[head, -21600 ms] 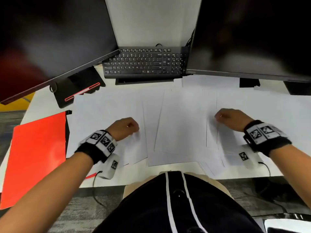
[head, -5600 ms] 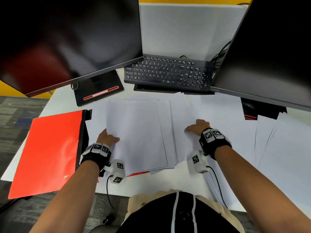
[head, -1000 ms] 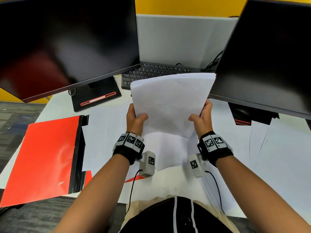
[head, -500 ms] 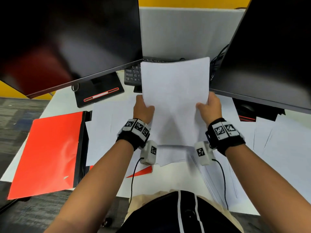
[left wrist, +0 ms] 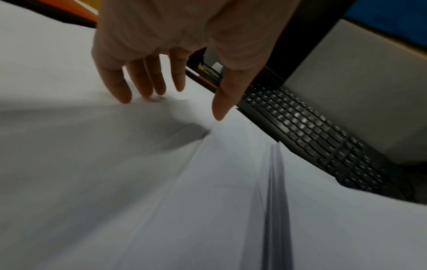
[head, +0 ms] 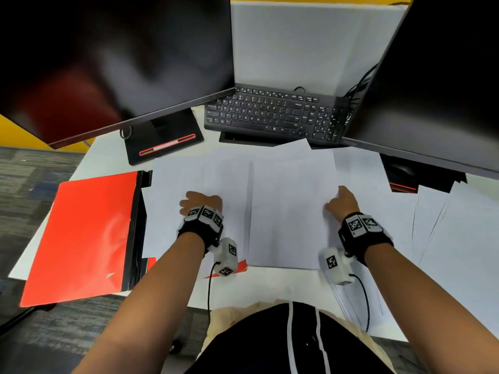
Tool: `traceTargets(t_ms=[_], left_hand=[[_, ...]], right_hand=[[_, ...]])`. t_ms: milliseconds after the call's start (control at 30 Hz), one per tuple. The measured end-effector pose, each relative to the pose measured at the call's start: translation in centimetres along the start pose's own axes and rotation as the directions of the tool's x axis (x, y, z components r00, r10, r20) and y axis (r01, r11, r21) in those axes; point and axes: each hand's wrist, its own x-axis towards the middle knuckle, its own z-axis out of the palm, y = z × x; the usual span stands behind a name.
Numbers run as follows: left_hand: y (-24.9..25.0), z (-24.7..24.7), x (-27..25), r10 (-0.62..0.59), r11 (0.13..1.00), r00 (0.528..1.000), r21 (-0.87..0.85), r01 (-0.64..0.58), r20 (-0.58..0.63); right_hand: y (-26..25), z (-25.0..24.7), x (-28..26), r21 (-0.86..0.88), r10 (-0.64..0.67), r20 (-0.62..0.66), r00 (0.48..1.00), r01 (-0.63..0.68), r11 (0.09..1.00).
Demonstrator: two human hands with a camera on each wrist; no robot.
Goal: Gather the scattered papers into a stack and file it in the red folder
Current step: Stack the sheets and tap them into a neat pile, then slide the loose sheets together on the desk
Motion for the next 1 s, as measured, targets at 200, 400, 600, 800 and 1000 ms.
traceTargets(t_ms=[200, 400, 600, 800, 1000], left_hand=[[-1.3, -0.7, 0.6, 0.128, 0.991, 0.986, -0.054, -0.123, 0.104], [-0.6, -0.8, -0.1, 0.132, 0.977, 0.989, -0.178, -0.119, 0.062], [1.3, -0.5, -1.4, 0.245, 0.939, 0.969, -0.258, -0.227, 0.038], [3.0, -1.9, -1.6, 0.397, 0.902, 0.918, -0.185, -0.39, 0.001], [6.0, -5.2, -1.8, 0.584, 0.804, 0.809, -0.088, -0.588, -0.061]], right_hand=[[0.9, -0.1, 0.2, -0.006, 0.018, 0.016, 1.0, -0.018, 1.0], [1.6, 0.1, 0.1, 0.057, -0.008, 0.008, 1.0, 0.008, 0.998], [1.5, 0.0, -0.3, 0.077, -0.009, 0.011, 1.0, 0.008, 0.997], [1.4, 0.0, -0.4, 0.063, 0.007, 0.018, 1.0, -0.008, 0.998], [1.5, 0.1, -0.5, 0.078, 0.043, 0.008, 0.999, -0.044, 0.996]])
